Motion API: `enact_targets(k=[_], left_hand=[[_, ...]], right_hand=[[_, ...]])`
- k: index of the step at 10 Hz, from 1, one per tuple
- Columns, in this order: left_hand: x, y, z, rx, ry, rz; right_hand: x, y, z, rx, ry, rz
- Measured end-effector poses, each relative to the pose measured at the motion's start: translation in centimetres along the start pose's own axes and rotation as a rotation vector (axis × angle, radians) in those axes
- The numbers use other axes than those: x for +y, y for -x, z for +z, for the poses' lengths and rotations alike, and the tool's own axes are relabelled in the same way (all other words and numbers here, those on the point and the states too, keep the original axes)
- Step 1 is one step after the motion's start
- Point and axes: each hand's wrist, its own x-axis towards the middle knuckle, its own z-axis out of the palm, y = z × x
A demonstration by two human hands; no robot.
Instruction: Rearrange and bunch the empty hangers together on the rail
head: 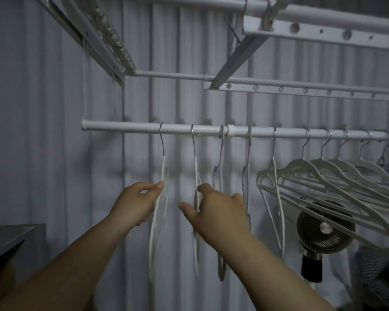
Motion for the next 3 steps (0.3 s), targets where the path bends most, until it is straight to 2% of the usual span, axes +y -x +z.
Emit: enact_targets(k=[2, 3], left_hand=[[0.6, -0.4, -0.9, 0.031, -0.125, 0.109], [1.3, -0.3, -1.4, 0.1, -0.186, 0.159]], right_hand=[[0.9, 1.1, -1.8, 0.118, -0.109, -0.015], [1.8, 1.9, -2.7, 0.188, -0.142, -0.025]])
